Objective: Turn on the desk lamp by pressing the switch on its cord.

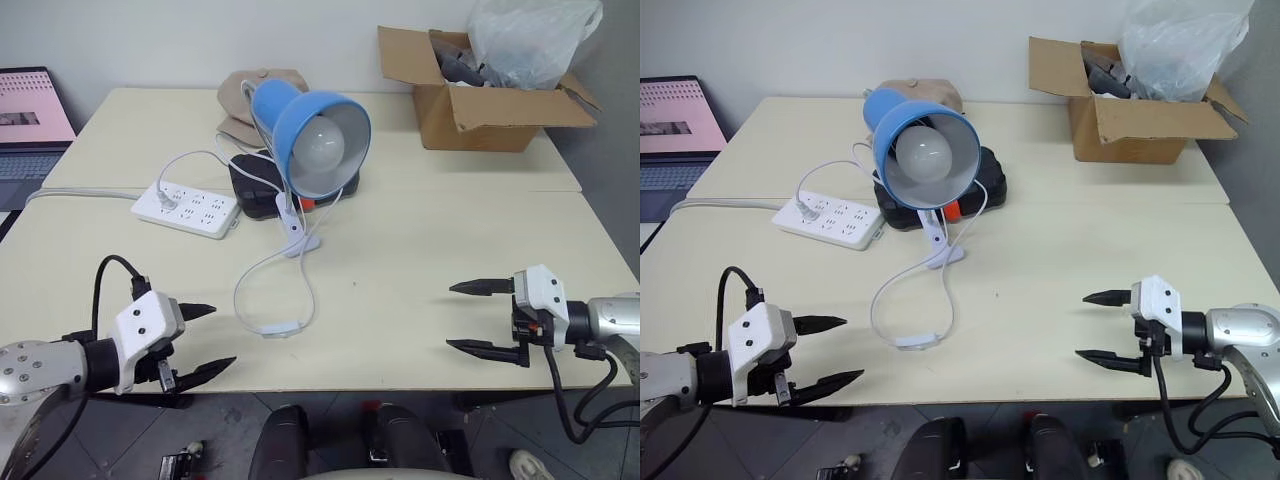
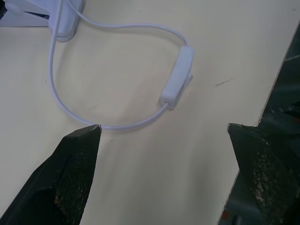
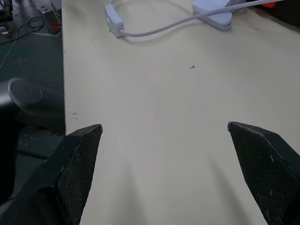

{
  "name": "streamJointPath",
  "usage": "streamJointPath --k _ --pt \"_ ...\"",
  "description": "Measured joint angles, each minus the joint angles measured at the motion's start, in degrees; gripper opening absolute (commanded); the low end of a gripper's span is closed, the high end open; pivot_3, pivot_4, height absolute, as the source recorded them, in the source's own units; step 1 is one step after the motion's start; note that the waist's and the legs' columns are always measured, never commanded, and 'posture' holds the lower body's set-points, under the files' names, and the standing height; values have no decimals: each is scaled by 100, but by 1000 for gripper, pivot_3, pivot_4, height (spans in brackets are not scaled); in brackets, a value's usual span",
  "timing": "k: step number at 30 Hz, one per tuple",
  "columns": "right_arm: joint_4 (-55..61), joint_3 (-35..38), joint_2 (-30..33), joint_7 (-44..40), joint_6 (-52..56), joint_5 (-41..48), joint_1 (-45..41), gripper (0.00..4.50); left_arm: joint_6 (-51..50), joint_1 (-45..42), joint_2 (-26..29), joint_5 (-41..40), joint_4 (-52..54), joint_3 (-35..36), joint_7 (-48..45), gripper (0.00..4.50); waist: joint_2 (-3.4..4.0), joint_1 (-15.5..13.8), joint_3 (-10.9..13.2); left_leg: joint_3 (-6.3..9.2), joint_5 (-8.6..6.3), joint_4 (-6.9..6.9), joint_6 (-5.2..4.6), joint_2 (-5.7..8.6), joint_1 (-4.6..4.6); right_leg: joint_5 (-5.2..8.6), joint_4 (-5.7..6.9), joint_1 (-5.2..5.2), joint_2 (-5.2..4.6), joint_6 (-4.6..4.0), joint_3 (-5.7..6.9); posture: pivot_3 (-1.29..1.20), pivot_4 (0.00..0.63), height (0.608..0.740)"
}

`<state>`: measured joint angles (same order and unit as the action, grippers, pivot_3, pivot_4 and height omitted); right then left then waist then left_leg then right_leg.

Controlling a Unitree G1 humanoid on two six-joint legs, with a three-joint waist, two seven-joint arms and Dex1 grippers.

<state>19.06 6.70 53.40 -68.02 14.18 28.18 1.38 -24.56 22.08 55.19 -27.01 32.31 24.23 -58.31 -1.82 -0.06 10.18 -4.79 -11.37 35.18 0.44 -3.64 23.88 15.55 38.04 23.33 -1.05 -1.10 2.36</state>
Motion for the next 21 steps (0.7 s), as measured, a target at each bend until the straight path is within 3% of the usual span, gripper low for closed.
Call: streamJointPath --k 13,21 --pt "-59 -131 -143 20 37 -41 -297 4500 339 -64 -181 198 0 3 -87 4483 -3 -2 -1 0 0 1 0 2 -1 -3 0 -3 0 4 -1 0 150 740" --pt "0 -254 -276 238 206 -54 -504 4500 1015 -665 -271 184 -902 -170 -580 4483 -1 -2 -3 -2 1 2 -1 1 -4 -4 4 -5 2 5 -3 0 150 740"
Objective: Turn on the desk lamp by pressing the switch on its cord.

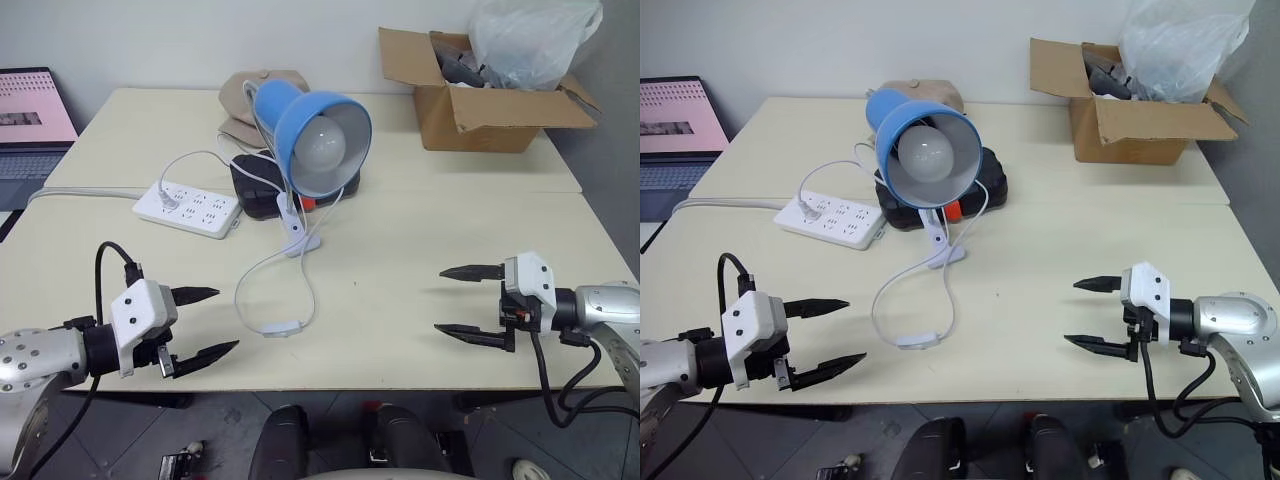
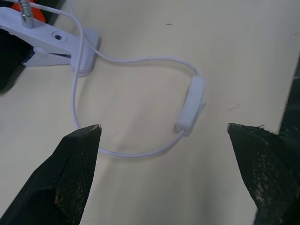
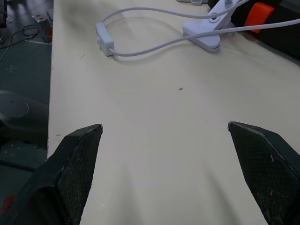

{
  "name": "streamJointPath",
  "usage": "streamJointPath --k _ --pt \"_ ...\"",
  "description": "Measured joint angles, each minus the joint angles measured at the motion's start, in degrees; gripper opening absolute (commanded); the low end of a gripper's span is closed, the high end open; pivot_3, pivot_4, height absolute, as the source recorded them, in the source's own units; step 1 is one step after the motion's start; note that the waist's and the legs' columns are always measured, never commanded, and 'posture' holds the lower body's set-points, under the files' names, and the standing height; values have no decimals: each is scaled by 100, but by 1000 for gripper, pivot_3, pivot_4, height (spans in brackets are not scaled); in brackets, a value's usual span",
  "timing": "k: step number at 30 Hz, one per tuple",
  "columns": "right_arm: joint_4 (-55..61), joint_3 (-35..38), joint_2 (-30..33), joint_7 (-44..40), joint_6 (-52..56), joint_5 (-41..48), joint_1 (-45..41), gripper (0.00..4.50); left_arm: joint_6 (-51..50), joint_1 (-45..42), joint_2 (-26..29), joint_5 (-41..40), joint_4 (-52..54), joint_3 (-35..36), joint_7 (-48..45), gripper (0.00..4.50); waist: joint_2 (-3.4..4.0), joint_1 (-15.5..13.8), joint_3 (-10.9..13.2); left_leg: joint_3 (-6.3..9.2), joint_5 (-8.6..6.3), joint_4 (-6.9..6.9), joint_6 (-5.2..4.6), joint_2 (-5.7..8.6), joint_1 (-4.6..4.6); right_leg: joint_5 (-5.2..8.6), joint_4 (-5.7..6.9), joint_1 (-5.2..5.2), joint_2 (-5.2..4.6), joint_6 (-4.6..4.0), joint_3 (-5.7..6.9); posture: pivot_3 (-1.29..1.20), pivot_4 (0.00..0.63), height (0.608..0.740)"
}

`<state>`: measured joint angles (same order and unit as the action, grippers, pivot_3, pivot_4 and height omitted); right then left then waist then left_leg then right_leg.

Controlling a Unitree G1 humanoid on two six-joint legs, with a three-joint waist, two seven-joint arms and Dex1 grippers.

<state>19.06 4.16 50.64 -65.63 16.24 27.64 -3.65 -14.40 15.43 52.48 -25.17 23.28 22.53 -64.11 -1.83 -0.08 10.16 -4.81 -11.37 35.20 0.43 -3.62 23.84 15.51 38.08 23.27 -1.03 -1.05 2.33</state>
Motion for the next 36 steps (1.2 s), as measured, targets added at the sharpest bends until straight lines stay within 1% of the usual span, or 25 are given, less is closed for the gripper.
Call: streamJointPath --k 3,9,16,21,29,32,36 --pt "73 -76 -19 128 79 -50 -48 4500 206 -170 -1 37 -196 -166 -149 4483 0 1 0 0 0 0 0 0 2 -1 -1 1 0 2 0 0 150 740" --pt "220 -92 -21 331 246 -63 -132 4500 226 -297 0 6 -257 -442 -390 4483 -1 4 0 0 1 0 0 -1 0 -2 4 0 0 4 0 0 150 740" --pt "536 -106 -18 719 941 -103 -159 4500 644 -412 179 336 -588 -788 -731 4483 -1 3 -1 -1 1 0 0 0 0 -3 4 0 0 5 -1 0 150 740" --pt "958 -98 27 750 1277 51 -136 4500 897 -1063 172 481 -978 -1132 -811 4483 0 -3 -3 0 1 2 -1 1 0 -5 4 -2 0 8 -1 0 150 740" --pt "1444 -68 58 955 1668 133 11 4500 1369 -1856 -26 849 -1614 -2091 -1109 4483 -4 -2 -5 0 2 8 -1 -1 2 -6 9 -1 4 10 -2 0 150 740" --pt "1582 -10 66 1026 1815 237 47 4500 1721 -2225 -118 1081 -2100 -2367 -1212 4483 -3 -2 -6 1 2 21 -1 -2 2 -7 21 -1 6 11 -3 0 150 740" --pt "1900 147 113 1128 2039 353 101 4500 2135 -2705 -398 1406 -2828 -2786 -1295 4483 -4 -3 -5 3 0 62 -2 -3 7 -4 54 0 6 10 -7 0 150 740"
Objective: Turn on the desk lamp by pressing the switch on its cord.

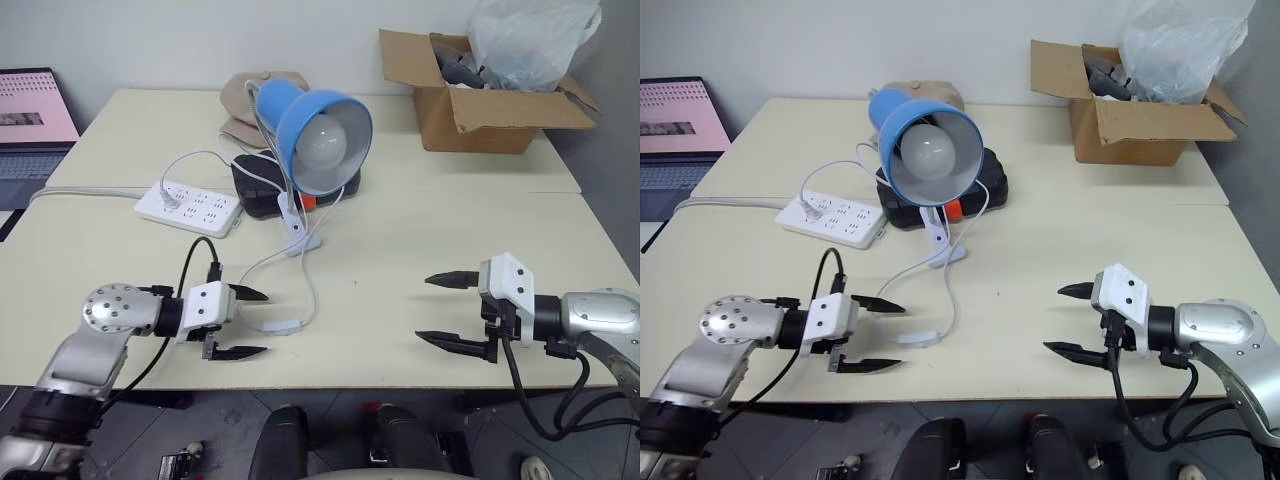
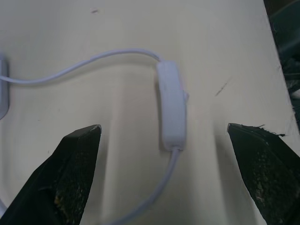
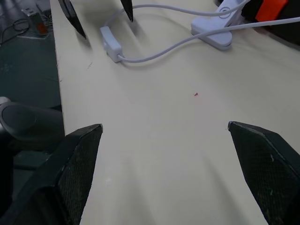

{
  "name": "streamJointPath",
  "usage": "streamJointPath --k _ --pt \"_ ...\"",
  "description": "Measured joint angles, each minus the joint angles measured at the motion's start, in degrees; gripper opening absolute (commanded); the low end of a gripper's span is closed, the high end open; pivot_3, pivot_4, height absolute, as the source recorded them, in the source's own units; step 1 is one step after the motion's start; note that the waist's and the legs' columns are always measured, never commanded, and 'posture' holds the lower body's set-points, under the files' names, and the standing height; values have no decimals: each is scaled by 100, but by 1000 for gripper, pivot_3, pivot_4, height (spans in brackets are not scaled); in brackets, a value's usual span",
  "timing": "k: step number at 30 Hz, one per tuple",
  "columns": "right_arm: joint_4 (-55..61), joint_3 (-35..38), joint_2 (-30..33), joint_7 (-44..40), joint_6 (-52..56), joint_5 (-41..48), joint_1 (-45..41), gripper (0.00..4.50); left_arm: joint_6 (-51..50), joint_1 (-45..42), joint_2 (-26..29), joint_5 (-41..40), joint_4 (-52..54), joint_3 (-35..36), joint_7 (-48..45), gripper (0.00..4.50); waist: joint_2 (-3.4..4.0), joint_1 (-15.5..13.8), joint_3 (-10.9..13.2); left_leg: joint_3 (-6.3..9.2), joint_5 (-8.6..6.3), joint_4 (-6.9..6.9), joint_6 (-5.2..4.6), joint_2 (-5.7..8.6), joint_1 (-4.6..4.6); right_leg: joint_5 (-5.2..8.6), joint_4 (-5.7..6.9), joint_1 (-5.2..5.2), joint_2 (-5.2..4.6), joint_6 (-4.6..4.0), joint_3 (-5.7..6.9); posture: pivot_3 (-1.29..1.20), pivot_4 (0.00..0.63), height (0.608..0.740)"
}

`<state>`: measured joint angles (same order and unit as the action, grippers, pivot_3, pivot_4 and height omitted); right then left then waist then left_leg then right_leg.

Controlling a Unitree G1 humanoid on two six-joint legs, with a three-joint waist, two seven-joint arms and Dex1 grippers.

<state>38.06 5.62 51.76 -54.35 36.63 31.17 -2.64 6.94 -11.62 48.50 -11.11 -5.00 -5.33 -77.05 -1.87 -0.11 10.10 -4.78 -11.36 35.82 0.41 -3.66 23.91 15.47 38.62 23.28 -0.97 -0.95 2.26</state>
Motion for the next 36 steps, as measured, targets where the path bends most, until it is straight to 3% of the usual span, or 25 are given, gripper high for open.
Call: streamJointPath --k 4,7,24,32,33,36 --pt "168 36 14 95 190 185 18 4500 141 -213 -165 104 -271 -218 -26 4483 -3 7 0 4 0 22 -1 -1 -3 -1 28 0 -2 1 -2 0 150 740" --pt "246 102 -32 113 290 471 -77 4500 189 -360 -242 108 -326 -300 -67 4019 -3 8 0 9 2 23 -2 -1 -6 -5 34 0 -1 2 -1 0 150 740" --pt "-33 -256 -40 -72 165 588 -716 4500 220 -382 -263 203 -386 -338 -103 523 -3 14 -1 7 2 23 -3 0 -3 -3 33 1 -1 1 -1 0 150 740" --pt "-77 -342 -38 -78 127 578 -727 4500 189 -382 -263 196 -374 -338 -123 478 -3 13 -1 7 2 23 -3 0 -3 -2 33 1 -1 1 -1 0 150 740" --pt "-77 -348 -38 -77 127 577 -727 4500 128 -382 -264 165 -356 -338 -131 1180 -3 13 0 7 2 23 -3 0 -3 -2 32 1 -1 1 -1 0 150 740" --pt "-77 -349 -35 -76 126 577 -727 4500 90 -382 -264 72 -317 -338 -136 1771 -3 13 0 7 2 23 -3 0 -3 -2 32 1 -1 1 -2 0 150 740"
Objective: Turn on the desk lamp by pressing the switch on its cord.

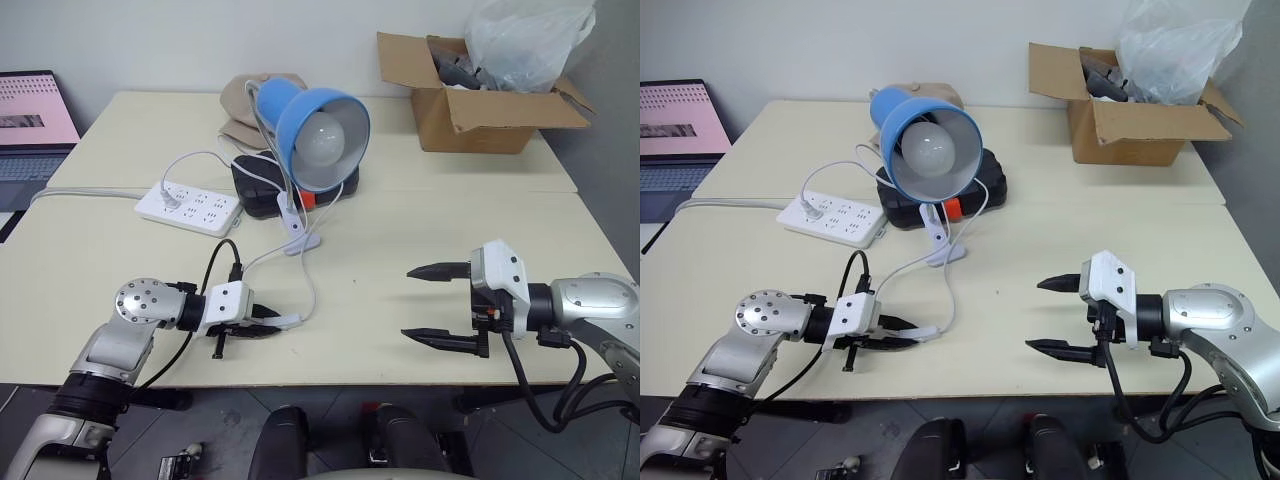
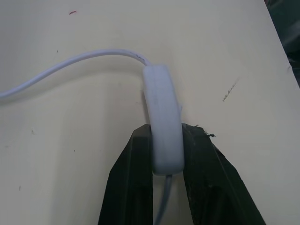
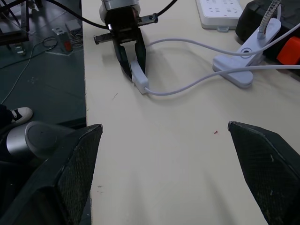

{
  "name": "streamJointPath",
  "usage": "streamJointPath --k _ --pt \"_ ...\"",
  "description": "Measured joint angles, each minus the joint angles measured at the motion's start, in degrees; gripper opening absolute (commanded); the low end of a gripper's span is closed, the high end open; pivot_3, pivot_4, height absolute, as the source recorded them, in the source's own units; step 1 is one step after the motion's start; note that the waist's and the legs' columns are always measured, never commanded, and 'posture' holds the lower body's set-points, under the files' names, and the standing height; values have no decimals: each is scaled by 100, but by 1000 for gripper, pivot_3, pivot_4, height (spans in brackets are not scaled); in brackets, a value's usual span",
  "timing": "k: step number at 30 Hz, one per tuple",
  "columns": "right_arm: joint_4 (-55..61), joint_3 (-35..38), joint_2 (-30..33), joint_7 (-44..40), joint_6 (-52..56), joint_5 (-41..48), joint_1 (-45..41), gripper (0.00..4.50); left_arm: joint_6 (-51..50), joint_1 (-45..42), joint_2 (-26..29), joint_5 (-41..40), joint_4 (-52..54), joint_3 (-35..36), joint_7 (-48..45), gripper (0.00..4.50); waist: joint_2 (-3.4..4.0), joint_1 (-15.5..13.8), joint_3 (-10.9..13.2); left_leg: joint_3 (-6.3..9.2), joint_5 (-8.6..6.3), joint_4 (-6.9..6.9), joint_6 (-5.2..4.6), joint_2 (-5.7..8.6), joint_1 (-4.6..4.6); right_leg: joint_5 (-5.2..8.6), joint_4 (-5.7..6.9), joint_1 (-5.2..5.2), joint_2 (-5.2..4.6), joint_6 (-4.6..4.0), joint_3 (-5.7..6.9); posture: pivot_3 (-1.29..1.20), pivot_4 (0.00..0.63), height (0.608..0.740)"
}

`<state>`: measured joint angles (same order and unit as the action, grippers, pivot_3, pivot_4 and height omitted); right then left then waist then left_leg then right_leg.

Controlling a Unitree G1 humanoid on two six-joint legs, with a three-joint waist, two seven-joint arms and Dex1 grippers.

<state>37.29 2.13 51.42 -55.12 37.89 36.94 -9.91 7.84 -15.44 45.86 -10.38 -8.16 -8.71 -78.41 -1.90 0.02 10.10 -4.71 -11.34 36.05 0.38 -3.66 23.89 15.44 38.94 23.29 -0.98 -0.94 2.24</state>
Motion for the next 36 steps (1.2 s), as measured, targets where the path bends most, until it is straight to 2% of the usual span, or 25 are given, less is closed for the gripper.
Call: streamJointPath --k 3,8,17,18,27,36 --pt "0 0 4 1 0 0 2 4500 60 4 42 9 22 0 -32 2421 0 0 0 0 0 0 0 0 0 0 0 0 0 0 1 0 150 740" --pt "0 0 13 1 -5 -11 29 4500 216 57 300 58 20 22 -97 2421 0 1 0 -1 0 -1 0 -1 0 1 0 2 -1 -2 0 0 150 740" --pt "1 -2 14 1 -60 -46 36 4500 439 20 186 284 -147 8 35 2421 1 -3 0 0 0 -1 0 0 0 1 0 1 -2 -2 1 0 150 740" --pt "1 -4 14 1 -64 -49 36 4500 485 14 180 297 -163 3 34 2057 1 -4 0 -1 0 -1 0 1 0 1 0 1 -3 -2 1 0 150 740" --pt "2 -18 48 -8 -135 -204 83 4500 866 -64 60 382 -416 -65 30 407 3 -12 -2 1 1 0 -1 2 -3 -1 1 -1 -4 1 2 0 150 740" --pt "6 -23 56 -3 -152 -241 145 4500 939 -228 -49 374 -605 -114 -14 404 4 -25 -3 0 2 1 -3 4 -3 -4 1 -2 -6 5 2 0 150 740"
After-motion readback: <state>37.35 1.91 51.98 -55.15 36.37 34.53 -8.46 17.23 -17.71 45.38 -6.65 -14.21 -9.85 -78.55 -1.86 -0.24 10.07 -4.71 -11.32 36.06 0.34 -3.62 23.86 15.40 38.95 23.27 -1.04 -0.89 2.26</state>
